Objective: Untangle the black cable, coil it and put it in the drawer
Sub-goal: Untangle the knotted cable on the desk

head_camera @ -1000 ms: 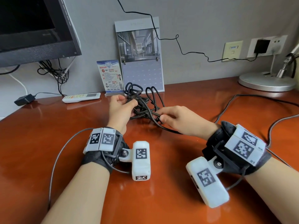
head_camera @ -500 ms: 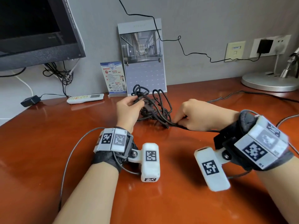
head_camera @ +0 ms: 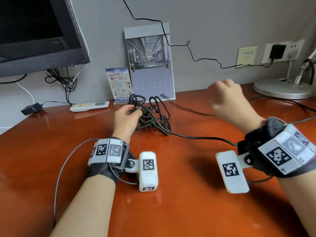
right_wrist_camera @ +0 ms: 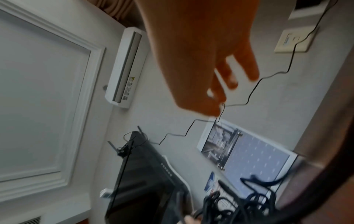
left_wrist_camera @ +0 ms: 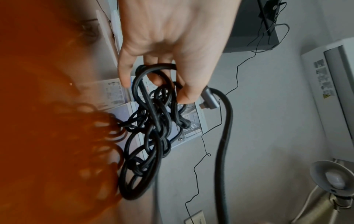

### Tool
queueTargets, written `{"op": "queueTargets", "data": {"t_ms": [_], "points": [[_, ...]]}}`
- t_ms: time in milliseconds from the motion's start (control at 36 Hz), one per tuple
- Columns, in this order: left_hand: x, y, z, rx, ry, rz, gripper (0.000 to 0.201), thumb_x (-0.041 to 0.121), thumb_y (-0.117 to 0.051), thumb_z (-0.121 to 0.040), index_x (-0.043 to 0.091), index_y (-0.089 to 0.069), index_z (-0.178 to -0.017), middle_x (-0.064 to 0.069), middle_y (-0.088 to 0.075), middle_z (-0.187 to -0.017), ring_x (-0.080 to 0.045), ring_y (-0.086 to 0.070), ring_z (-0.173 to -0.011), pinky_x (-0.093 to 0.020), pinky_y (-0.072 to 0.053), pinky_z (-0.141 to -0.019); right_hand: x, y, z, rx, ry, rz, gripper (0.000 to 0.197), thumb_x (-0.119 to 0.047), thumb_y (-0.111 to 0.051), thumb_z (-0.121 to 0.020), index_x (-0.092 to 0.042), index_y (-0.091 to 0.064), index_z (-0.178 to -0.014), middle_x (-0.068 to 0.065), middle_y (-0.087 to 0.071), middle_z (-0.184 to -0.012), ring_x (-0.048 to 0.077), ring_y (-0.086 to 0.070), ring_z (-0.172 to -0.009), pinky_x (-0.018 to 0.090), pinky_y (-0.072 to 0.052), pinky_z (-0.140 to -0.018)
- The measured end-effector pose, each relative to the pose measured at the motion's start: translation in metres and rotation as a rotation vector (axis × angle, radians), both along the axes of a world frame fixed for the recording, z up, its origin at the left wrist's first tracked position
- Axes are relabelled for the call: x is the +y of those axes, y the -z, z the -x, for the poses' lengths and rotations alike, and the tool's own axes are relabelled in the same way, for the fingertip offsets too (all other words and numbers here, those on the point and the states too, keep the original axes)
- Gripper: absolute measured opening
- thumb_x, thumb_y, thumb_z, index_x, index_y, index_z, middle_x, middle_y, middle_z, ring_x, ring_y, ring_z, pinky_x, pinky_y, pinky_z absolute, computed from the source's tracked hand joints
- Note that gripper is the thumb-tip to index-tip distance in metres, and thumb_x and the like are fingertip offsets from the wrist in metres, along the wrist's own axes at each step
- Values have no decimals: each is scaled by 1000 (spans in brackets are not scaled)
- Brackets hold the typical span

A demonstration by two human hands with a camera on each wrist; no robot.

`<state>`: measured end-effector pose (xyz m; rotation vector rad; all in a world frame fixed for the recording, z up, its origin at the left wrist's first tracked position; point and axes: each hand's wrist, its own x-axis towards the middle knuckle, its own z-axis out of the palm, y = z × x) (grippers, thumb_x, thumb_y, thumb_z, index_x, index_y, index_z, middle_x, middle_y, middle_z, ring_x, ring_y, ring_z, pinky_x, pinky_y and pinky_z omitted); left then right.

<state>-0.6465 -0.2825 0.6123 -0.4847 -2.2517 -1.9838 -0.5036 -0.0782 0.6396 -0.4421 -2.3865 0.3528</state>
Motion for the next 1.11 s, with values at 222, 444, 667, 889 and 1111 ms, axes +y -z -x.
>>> {"op": "queueTargets", "data": {"t_ms": [222, 444, 667, 889, 1111], "points": [[4, 0, -3, -42, 11, -4, 20, 6, -59, -87, 22, -56, -101, 12, -55, -84, -2, -52, -73, -36, -50, -86, -51, 6, -4, -674, -537, 127, 31, -40, -56, -91, -32, -47, -120, -10, -59, -95, 5, -55, -81, 21, -42, -74], [3, -3, -4, -58, 50, -9, 32, 4, -60, -84, 20, -49, -110, 8, -56, -98, 0, -53, -83, -18, -41, -66, -38, -9, 0, -130, -420, 93, 26, -4, -48, -92, -25, -63, -88, -15, -53, -65, 7, -45, -55, 21, -34, -58], [2, -8, -12, -135, 147, -41, 47, -13, -44, -78, 17, -59, -112, 4, -62, -98, -14, -55, -89, -27, -44, -73, -19, -50, 23, 321, -73, -161, 22, -10, -46, -90, -15, -54, -110, 7, -68, -95, 35, -57, -90, 37, -41, -68], [4, -9, -16, -20, 175, 83, 22, -1, -54, -82, 21, -60, -84, 1, -55, -76, -13, -50, -69, -23, -43, -65, -21, -82, 53, 397, -9, -293, 22, -4, -42, -88, -9, -61, -97, 7, -64, -96, 30, -47, -99, 35, -35, -66], [6, -1, -9, -221, 196, -164, 21, -3, -50, -86, 13, -52, -71, 2, -44, -65, -9, -42, -52, -23, -50, -57, -32, -49, 106, -326, -279, -256, 35, -10, -46, -96, -19, -55, -129, 10, -50, -135, 31, -36, -132, 42, -29, -111]]}}
